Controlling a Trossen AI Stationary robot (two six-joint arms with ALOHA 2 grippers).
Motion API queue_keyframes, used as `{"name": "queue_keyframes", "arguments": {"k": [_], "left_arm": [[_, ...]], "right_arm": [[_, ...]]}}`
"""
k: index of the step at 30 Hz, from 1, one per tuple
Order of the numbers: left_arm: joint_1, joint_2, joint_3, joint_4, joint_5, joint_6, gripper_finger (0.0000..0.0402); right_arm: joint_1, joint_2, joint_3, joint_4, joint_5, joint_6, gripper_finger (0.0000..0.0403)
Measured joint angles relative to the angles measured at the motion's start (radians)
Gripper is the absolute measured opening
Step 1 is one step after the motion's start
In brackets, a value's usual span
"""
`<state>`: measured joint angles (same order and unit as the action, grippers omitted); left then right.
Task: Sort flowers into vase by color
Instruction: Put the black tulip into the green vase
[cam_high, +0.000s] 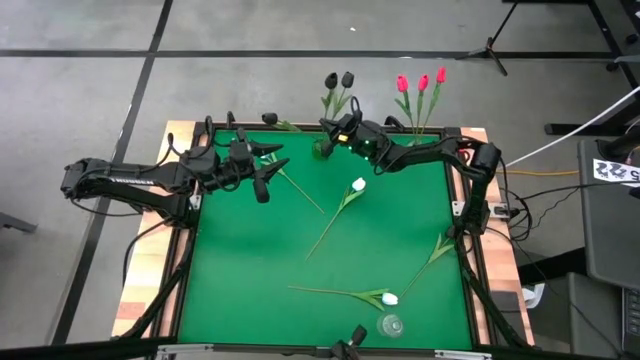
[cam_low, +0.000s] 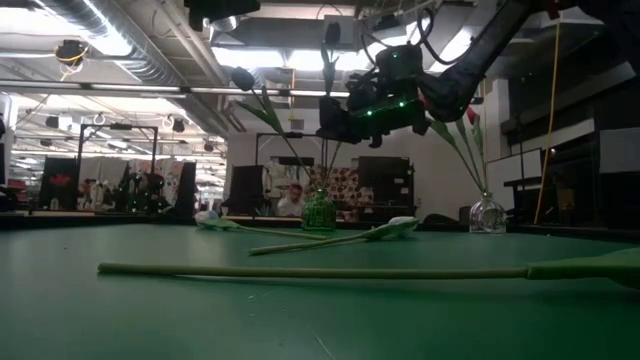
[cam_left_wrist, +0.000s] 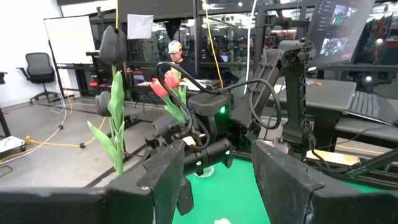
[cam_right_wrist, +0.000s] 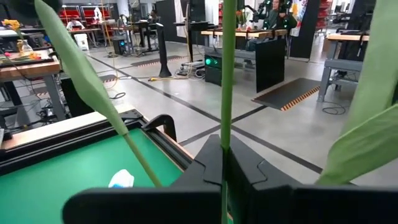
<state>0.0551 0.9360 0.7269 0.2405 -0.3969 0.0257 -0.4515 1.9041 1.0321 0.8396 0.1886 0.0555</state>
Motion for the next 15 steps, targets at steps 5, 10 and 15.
{"name": "queue_keyframes", "arguments": {"k": [5, 10, 15], "left_arm": [[0.000, 0.000, 0.000, 0.000, 0.000, 0.000, 0.0186], [0.000, 0.000, 0.000, 0.001, 0.000, 0.000, 0.0186], [0.000, 0.000, 0.000, 0.001, 0.000, 0.001, 0.0186]], "right_arm": [[-0.001, -0.007, -0.002, -0.004, 0.002, -0.004, 0.0000], [0.008, -0.020, -0.003, -0.011, -0.004, -0.010, 0.0000], [0.014, -0.036, -0.002, -0.057, 0.005, -0.030, 0.0000]]}}
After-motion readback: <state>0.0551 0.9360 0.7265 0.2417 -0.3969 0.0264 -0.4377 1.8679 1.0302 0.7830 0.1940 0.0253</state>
